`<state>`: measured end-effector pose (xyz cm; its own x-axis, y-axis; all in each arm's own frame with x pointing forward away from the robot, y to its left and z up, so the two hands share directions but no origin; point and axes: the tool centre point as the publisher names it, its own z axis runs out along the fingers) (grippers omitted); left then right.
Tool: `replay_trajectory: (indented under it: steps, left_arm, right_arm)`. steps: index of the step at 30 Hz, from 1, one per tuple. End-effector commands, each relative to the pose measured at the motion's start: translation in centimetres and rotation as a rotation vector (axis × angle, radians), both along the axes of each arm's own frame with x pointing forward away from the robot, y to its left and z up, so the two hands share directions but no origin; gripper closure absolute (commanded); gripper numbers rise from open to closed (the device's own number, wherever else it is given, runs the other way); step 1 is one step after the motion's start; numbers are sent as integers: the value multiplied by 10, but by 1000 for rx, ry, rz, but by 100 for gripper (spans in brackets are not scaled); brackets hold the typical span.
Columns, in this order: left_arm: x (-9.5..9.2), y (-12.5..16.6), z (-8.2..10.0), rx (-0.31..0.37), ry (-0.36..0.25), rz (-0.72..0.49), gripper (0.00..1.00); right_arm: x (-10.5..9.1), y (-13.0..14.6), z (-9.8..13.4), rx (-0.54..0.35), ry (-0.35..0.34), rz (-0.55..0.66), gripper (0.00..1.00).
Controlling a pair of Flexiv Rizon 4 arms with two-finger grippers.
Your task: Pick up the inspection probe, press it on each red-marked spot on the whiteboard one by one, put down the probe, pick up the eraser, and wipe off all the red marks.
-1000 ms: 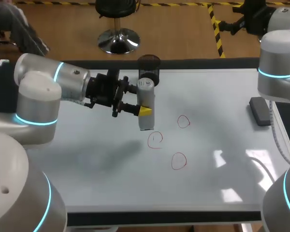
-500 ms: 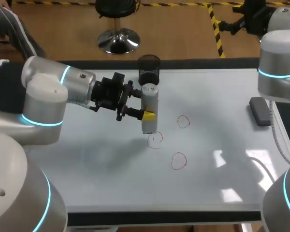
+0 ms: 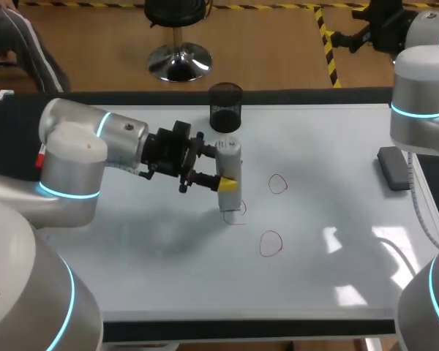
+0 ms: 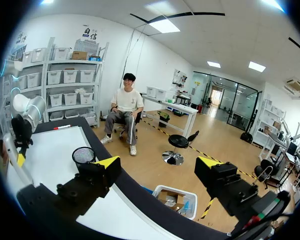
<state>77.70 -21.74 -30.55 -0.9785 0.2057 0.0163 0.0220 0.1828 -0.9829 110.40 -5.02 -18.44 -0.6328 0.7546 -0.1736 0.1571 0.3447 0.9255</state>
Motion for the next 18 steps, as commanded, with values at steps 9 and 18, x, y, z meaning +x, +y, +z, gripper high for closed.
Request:
replay_trajectory:
  steps: [9, 18]
  left_arm:
    - [-3, -7, -12, 2, 18, -20, 100]
    - [-2, -9, -18, 4, 25, -23, 100]
  right_arm:
    - [0, 0, 0, 0, 0, 0, 0]
    - [0, 0, 0, 0, 0, 0, 0]
